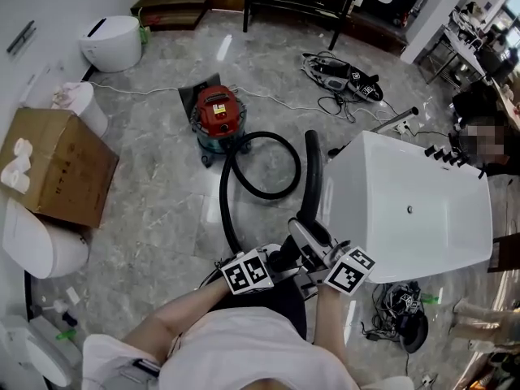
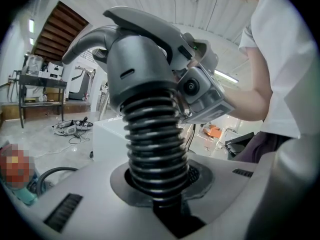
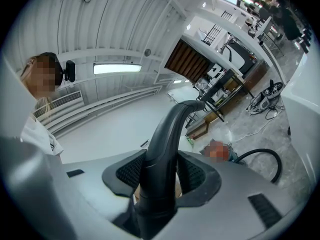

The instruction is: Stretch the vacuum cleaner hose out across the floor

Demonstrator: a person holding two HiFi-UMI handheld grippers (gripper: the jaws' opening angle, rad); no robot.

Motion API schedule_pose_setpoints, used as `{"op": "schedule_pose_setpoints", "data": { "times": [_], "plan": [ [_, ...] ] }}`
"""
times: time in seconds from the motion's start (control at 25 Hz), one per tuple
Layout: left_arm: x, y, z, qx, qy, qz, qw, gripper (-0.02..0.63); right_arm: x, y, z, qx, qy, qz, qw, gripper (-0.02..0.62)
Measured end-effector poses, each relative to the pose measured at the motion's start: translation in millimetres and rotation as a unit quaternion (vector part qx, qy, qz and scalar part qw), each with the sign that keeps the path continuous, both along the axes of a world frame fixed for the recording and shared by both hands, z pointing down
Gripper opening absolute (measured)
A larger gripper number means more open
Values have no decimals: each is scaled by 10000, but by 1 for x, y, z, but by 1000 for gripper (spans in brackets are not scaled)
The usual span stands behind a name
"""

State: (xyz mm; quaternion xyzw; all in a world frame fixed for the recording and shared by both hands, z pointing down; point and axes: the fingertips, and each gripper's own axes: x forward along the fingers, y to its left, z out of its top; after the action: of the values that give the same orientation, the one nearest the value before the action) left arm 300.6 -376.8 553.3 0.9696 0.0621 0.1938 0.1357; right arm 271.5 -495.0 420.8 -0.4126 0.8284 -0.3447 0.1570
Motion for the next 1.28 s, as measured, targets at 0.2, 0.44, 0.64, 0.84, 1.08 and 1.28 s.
{"op": "schedule_pose_setpoints", "data": {
  "times": [0.2, 0.44, 0.64, 0.84, 1.08, 1.28],
  "plan": [
    [9, -1, -2, 6, -2, 72, 10000, 95, 12, 0, -3, -10, -57, 57, 10000, 187],
    [18, 4, -2, 79, -53, -18, 10000, 95, 19, 6, -5, 30, -97, -69, 9999, 187],
    [16, 37, -3, 76, -92, -177, 9998, 95, 15, 39, -3, -31, -117, -234, 9997, 187],
    [20, 84, -5, -65, -25, -334, 9994, 95, 13, 84, -3, -99, -32, -372, 9993, 187],
    [22, 139, -5, 155, -100, -362, 9992, 95, 16, 142, -5, -75, -102, -423, 9990, 187],
    [23, 183, -3, 22, -35, -373, 9993, 95, 12, 185, -2, -68, 32, -449, 9990, 187]
  ]
}}
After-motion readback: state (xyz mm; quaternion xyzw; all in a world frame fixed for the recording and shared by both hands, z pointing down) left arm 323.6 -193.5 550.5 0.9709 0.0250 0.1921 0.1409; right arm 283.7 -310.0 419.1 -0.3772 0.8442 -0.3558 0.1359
